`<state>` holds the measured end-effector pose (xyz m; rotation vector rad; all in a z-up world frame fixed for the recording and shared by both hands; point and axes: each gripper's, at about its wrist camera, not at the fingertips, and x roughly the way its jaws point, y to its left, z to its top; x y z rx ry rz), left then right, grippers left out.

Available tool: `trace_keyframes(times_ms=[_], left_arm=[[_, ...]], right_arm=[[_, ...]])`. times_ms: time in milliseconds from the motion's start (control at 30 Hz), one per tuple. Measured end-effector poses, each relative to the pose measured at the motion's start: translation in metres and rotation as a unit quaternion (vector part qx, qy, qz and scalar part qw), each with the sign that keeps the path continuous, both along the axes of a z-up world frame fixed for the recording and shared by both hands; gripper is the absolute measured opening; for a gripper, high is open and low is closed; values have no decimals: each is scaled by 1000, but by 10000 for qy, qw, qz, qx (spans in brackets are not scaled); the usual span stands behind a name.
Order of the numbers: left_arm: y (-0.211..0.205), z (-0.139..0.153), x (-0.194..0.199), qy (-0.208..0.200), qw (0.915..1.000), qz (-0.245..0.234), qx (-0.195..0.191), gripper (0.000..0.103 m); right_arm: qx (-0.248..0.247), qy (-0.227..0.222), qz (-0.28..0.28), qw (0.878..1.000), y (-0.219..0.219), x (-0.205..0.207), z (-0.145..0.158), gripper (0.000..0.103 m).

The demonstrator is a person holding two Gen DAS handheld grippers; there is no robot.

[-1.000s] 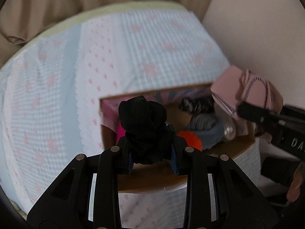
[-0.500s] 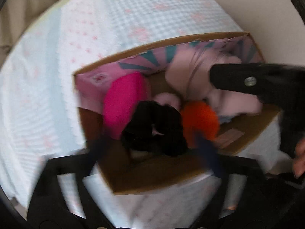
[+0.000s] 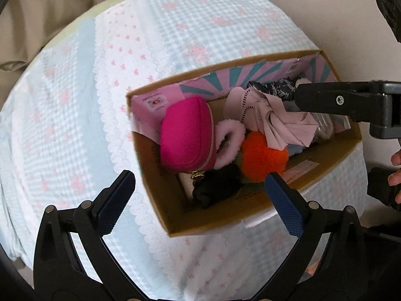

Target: Organize soft objects

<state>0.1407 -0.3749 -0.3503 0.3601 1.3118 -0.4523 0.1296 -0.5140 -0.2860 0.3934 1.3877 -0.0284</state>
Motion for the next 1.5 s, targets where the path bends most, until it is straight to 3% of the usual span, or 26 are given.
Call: trace_keyframes(times_ms=[267, 500, 733, 933, 1100, 1233, 1500], left_arm=[[27, 51, -9, -402, 9989, 120, -201, 103], [83, 131, -29, -982, 9913, 640, -592, 103], [146, 225, -53, -1950, 9710, 1110, -828, 103], [196, 298, -84, -2858, 9421, 1456, -973, 103], [230, 328, -102, -3070, 9270, 1649, -1389, 103], [247, 340, -118, -3360, 9152, 1723, -1407, 103], [250, 350, -136, -3638, 9055, 1682, -1390, 103]], right_arm=[[-174, -409, 63, 9990, 22, -19, 59, 103], [-271, -969, 125, 9949, 52, -47, 138, 103], [-764, -1880, 320, 9787, 101, -82, 231, 103], [-1205, -2572, 305, 9583, 136, -112, 289, 103], [-1520, -2910, 367, 9439, 160, -129, 307, 103], [-1547, -3096, 324, 9376, 172, -140, 308, 103], [-1705, -3194, 218, 9319, 178, -148, 316, 103]])
